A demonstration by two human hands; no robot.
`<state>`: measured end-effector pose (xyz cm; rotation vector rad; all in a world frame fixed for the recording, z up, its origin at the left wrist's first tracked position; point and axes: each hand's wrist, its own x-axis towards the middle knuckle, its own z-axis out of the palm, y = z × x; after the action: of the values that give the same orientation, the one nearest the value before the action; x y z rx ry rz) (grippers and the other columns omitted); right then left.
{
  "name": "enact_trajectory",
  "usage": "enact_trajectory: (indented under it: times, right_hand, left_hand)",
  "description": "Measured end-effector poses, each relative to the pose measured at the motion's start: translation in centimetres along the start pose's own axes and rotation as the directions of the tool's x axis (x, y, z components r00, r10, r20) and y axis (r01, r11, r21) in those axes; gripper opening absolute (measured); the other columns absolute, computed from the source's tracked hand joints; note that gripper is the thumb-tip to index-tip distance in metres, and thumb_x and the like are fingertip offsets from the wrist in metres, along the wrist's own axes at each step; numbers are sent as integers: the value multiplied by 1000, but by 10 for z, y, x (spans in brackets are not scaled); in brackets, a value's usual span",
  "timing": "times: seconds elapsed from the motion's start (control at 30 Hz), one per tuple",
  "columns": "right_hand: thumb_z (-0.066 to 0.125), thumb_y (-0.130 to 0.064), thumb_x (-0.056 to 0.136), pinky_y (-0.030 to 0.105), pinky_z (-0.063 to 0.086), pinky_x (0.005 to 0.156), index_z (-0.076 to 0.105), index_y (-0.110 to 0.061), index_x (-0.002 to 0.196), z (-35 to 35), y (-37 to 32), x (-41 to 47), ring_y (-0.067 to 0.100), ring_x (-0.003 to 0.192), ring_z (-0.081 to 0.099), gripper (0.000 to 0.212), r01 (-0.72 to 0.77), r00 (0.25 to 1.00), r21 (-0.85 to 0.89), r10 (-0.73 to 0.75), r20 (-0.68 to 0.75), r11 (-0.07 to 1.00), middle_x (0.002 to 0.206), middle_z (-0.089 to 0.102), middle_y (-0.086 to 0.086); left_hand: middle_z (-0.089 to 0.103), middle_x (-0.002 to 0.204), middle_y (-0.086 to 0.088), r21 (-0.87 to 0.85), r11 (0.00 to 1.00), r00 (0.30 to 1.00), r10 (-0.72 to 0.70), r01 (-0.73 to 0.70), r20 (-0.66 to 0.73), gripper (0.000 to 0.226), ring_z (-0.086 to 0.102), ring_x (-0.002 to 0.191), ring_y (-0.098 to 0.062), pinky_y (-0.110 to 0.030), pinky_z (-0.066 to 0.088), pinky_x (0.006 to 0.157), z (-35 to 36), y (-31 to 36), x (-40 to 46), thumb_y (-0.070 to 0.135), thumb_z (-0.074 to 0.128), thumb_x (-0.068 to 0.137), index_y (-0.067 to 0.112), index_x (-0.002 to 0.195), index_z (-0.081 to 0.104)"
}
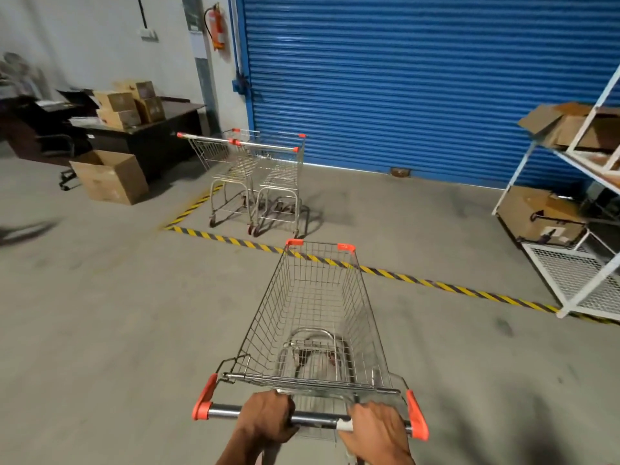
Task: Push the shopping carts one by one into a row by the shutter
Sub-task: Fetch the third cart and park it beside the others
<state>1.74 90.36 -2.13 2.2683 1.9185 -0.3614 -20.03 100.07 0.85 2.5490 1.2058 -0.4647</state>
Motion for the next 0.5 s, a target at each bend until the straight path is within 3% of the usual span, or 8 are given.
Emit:
enact_trajectory:
  times: [0.13, 0.27, 0.37, 0.5]
  right_hand:
    - [51, -48, 90, 30, 58, 67, 66, -29, 124, -31, 7, 81, 13, 67, 62, 42, 20, 1000, -33, -20, 0, 999, 81, 62, -3]
    - [36, -58, 80, 35, 53, 76, 66, -32, 122, -60, 7, 152, 23, 82, 69, 57, 7, 1000, 4, -7, -18, 1000, 95, 70, -1]
    - [43, -56, 91, 35, 47, 79, 71, -21, 110, -83, -1, 198, 28, 91, 70, 49, -19, 1000, 15, 20, -2, 1000, 101, 71, 4]
    - [52, -48, 95, 36, 50, 82, 70, -21, 109, -104, -6, 266, 28, 93, 71, 35, -38, 999, 10, 38, 11, 999, 101, 73, 5]
  left_hand:
    - [72, 101, -7, -5, 1000, 1000, 3, -3, 2, 47, 67, 92, -29, -38, 52, 81, -35, -35, 69, 60, 47, 86, 20, 102, 67]
    - [73, 99, -7, 7, 1000, 999, 16, -16, -28, 50, 68, 92, -30, -38, 53, 80, -65, -71, 131, 57, 42, 81, 18, 102, 67]
    - [73, 98, -5, 28, 999, 999, 27, -25, -43, 50, 69, 91, -27, -36, 53, 79, -87, -101, 177, 57, 42, 81, 19, 101, 67]
    - [73, 93, -2, 43, 999, 998, 24, -21, -54, 46, 69, 86, -22, -33, 52, 76, -118, -142, 240, 57, 43, 83, 22, 98, 68]
